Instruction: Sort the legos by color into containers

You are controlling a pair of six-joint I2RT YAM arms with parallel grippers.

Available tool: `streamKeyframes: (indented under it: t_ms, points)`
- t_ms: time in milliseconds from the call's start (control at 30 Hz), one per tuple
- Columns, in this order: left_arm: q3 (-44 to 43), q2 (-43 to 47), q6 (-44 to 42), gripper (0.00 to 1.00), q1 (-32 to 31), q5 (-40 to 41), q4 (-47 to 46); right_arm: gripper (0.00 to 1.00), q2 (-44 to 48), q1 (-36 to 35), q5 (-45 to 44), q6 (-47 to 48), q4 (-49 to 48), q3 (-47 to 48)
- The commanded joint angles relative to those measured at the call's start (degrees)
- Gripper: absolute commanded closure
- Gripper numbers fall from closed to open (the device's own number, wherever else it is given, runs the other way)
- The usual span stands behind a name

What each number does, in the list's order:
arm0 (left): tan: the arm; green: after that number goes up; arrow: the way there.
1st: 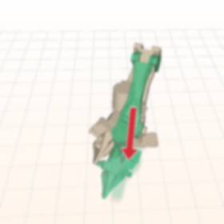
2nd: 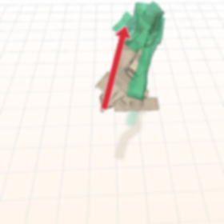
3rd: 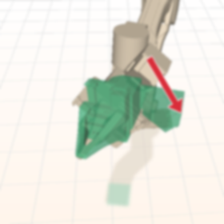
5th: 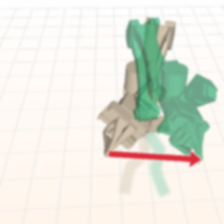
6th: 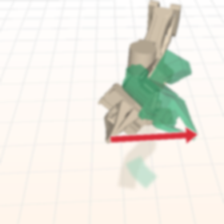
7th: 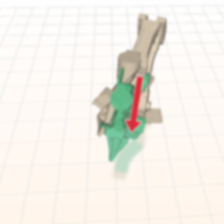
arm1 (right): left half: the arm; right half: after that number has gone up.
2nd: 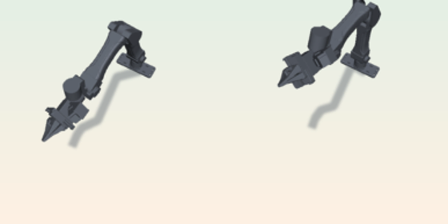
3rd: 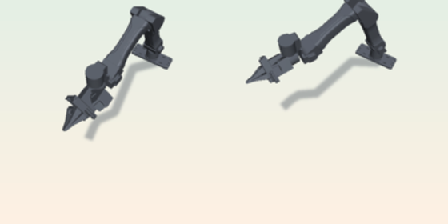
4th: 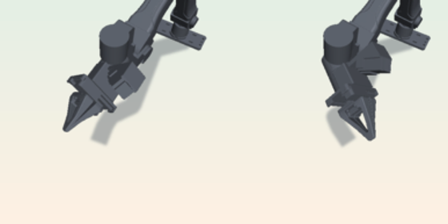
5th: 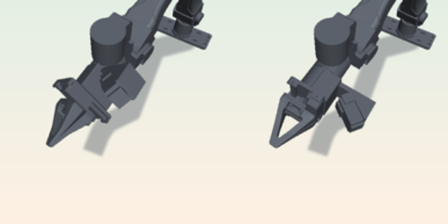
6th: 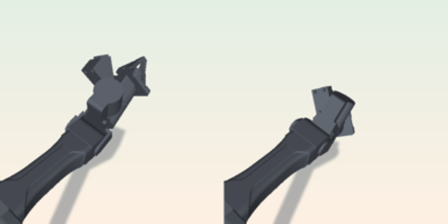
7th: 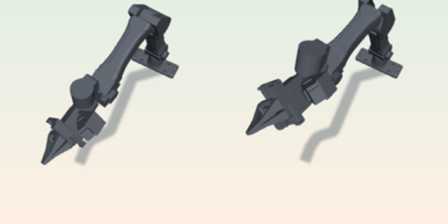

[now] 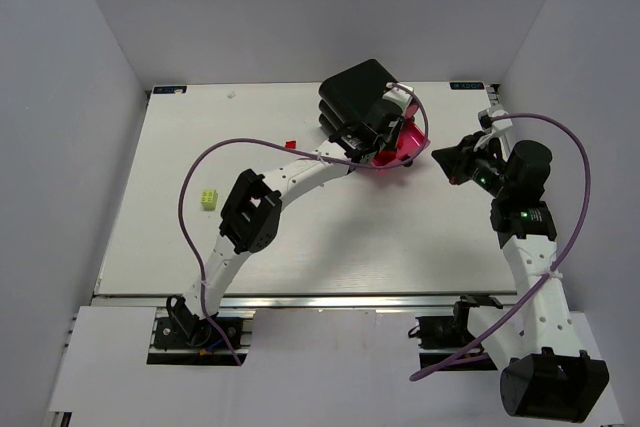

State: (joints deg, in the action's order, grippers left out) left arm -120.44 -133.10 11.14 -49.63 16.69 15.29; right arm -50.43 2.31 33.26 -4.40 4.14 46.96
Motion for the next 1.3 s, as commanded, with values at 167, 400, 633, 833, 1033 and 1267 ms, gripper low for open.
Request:
streamKeyframes:
  t_ms: [167, 400, 633, 833, 1033, 1267]
  points:
    - [0.56, 1.44, -1.90, 0.93, -0.12, 2.21, -4.74, 0.95, 1.04, 0.59, 1.90, -0.25, -3.00, -0.20]
    - [6.95, 4.59, -2.35, 0.93, -0.12, -1.74, -6.50, 0.95, 0.60, 0.95, 2.60, -0.08, -3.18, -0.46]
    - [19.17, 12.42, -3.23, 0.93, -0.12, -3.15, -9.40, 0.95, 0.16, 1.12, 3.31, 0.01, -3.26, -0.55]
    - [22.44, 14.01, -2.79, 0.93, -0.12, -4.82, -10.46, 0.95, -0.01, 1.12, 3.40, -0.25, -3.44, -0.90]
    - [20.07, 12.25, -2.26, 0.69, -0.12, -6.58, -8.09, 0.95, -0.37, 1.12, 3.66, -0.34, -3.44, -1.08]
    - [19.19, 14.79, -1.38, 0.38, -0.12, -6.58, -10.10, 0.94, -0.89, 1.12, 4.10, -0.08, -3.44, -1.17]
